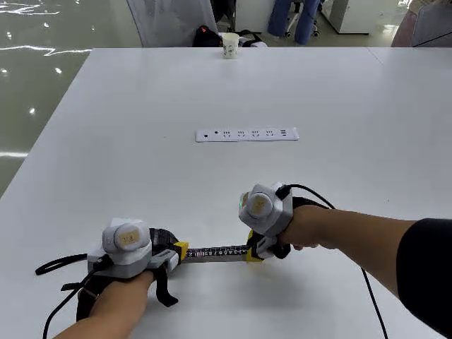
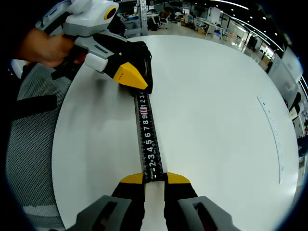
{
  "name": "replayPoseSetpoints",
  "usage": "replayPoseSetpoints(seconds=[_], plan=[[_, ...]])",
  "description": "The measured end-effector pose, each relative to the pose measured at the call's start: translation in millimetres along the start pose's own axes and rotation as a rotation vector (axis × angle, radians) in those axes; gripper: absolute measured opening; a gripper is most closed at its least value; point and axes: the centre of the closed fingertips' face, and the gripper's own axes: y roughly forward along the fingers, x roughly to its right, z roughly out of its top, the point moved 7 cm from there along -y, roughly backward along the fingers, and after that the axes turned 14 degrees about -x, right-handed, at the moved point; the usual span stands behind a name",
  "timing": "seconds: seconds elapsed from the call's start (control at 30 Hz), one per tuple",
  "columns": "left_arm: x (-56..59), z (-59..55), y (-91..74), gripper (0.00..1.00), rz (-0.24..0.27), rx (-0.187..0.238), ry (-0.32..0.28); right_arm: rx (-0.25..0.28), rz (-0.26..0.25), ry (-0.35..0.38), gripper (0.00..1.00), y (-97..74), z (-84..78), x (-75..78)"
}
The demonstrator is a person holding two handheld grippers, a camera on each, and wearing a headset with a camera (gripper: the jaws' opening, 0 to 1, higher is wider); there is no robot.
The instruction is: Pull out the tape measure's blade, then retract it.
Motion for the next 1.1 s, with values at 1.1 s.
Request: replayPoseSetpoints(seconds=[1.1], plan=[[-2.5,1.0,-0.5,0.62,-0.020,-0.001,-0.009,0.023,0.017,-0.017,0.11,1.3,12.6,-2.3]])
